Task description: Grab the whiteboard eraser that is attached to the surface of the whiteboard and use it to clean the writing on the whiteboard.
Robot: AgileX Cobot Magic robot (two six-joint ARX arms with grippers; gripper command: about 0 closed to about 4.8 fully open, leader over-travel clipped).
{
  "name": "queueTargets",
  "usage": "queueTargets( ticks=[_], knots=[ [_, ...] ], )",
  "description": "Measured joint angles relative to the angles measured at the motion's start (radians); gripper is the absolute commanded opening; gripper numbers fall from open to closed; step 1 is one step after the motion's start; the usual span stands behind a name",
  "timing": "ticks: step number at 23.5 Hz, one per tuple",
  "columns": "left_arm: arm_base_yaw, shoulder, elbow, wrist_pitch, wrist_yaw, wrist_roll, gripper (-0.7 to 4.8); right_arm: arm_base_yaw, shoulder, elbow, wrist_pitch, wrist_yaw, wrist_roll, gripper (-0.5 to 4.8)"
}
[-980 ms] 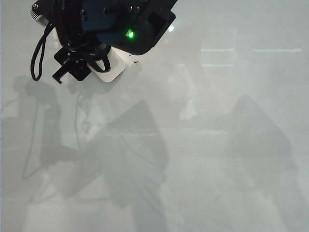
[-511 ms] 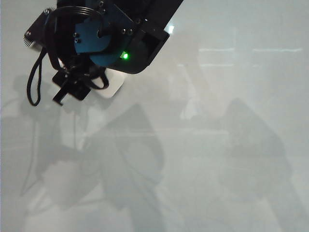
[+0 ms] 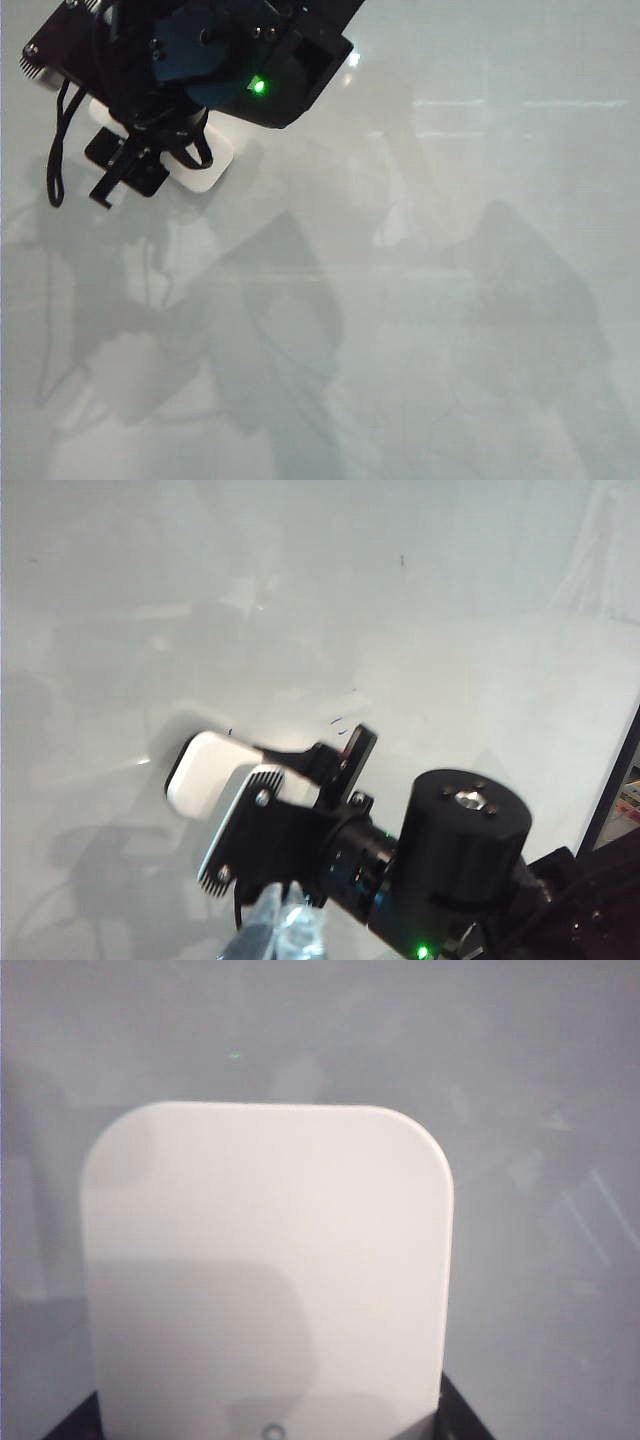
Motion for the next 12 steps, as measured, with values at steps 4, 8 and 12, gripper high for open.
queueTargets(
  ticks=[4,8,12],
  knots=[
    [0.0,0.0,0.0,0.0,0.0,0.0,-0.05,0.001,0.0,0.0,0.009,0.05,0.001,1.16],
    [0.0,0.0,0.0,0.0,0.0,0.0,-0.05,-0.008,0.0,0.0,0.077,0.102,-0.106,1.16],
    [0.0,0.0,0.0,0.0,0.0,0.0,-0.05,-0.012,-0.001,0.0,0.045,0.1,-0.172,1.17]
  ],
)
